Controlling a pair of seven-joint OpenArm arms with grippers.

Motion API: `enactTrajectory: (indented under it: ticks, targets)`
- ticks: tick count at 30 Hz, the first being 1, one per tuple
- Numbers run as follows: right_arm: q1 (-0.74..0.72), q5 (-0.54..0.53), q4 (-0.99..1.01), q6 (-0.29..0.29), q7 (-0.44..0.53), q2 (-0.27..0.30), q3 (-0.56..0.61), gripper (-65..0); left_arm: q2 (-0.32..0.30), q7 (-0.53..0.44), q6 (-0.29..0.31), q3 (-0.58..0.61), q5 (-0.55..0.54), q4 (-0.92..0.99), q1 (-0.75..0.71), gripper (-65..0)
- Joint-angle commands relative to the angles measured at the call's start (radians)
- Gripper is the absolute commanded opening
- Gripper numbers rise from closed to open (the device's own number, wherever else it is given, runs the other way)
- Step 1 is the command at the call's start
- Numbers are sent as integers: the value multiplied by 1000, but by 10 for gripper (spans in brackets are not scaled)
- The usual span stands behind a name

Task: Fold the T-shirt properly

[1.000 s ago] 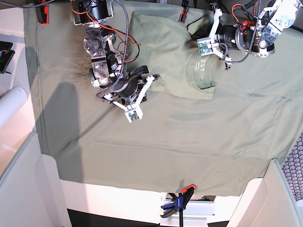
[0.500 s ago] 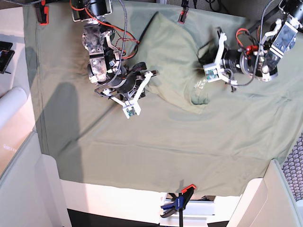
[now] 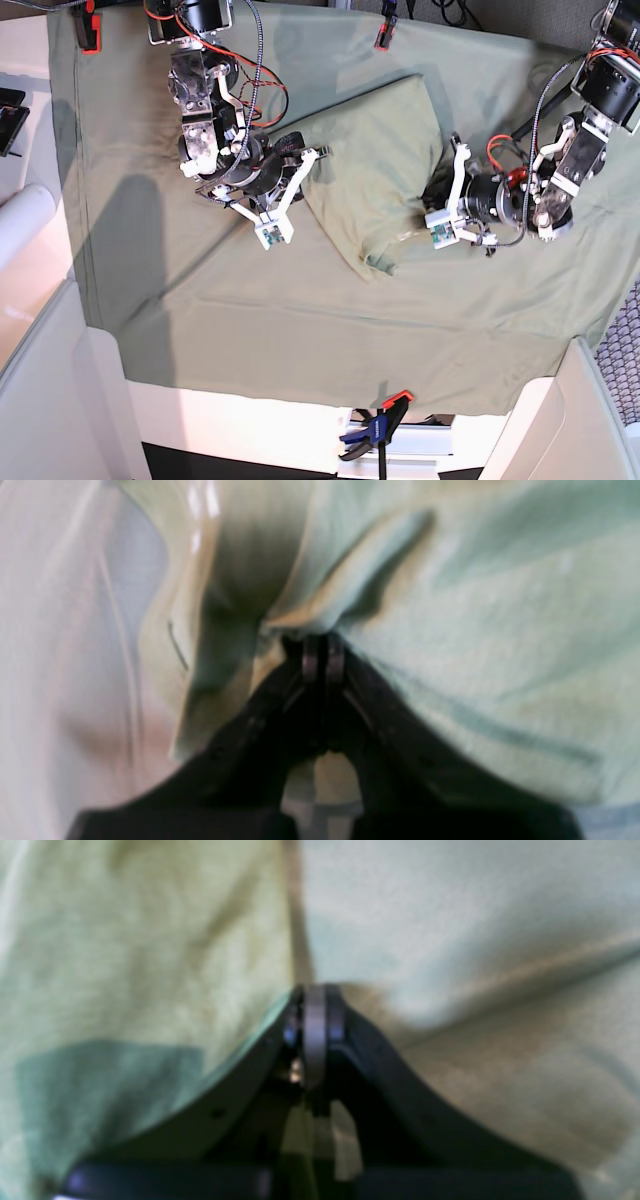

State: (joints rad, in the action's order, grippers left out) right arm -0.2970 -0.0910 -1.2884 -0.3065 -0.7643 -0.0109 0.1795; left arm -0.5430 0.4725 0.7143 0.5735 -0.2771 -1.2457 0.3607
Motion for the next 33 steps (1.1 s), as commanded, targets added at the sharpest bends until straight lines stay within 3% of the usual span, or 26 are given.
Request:
enactTrajectory:
  ticks: [1, 6, 16, 25, 33]
  targets:
    - [-20, -19, -15, -4, -6, -1, 0, -650, -5, 8, -26, 18, 28, 16, 36, -650]
    - [2, -26, -39, -5, -44, -3, 0, -650, -6, 2, -26, 56, 29, 37, 83, -650]
    - [251, -41, -344, -5, -44, -4, 0, -650, -6, -13, -16, 56, 28, 24, 85, -650]
    - [326, -90, -369, -15, -41, -32, 0, -650, -7, -13, -16, 56, 26, -52, 85, -650]
    - [325, -102, -370, -15, -44, -34, 64, -650, -83, -13, -16, 56, -4, -135, 85, -650]
